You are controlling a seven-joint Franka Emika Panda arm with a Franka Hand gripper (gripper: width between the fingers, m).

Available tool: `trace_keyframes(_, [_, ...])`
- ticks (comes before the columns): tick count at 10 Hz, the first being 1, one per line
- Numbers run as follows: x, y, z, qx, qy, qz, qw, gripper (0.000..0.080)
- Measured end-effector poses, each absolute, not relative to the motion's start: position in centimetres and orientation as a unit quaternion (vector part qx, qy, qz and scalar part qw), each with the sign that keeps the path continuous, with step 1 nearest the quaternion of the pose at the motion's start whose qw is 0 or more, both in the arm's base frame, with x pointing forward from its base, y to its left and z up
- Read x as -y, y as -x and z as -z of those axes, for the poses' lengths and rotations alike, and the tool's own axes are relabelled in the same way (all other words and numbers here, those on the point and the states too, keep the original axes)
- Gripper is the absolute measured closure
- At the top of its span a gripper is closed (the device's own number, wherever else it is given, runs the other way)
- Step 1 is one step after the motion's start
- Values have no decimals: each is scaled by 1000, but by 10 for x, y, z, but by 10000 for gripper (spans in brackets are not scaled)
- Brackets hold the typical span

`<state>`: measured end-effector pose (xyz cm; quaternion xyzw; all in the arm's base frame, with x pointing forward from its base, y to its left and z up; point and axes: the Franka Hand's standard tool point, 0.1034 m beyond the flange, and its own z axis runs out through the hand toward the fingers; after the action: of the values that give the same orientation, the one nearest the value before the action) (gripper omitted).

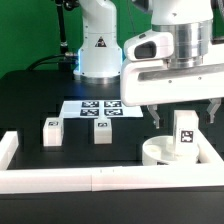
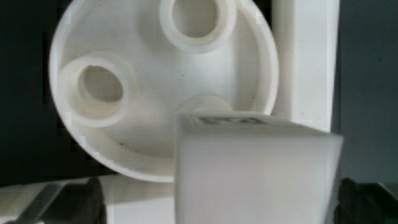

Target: Assemble stool

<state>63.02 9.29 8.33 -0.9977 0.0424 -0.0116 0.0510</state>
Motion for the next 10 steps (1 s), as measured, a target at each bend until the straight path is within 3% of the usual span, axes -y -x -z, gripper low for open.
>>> trace_keyframes(3, [-97, -636, -78, -56, 997, 10, 52, 151])
trace_keyframes(5, [-99, -636, -77, -102, 993, 7, 58, 407])
trace_keyframes(6, [-101, -635, -77, -144, 988, 3, 63, 462])
trace_keyframes(10, [-105, -637, -76, -295, 952, -6, 78, 462])
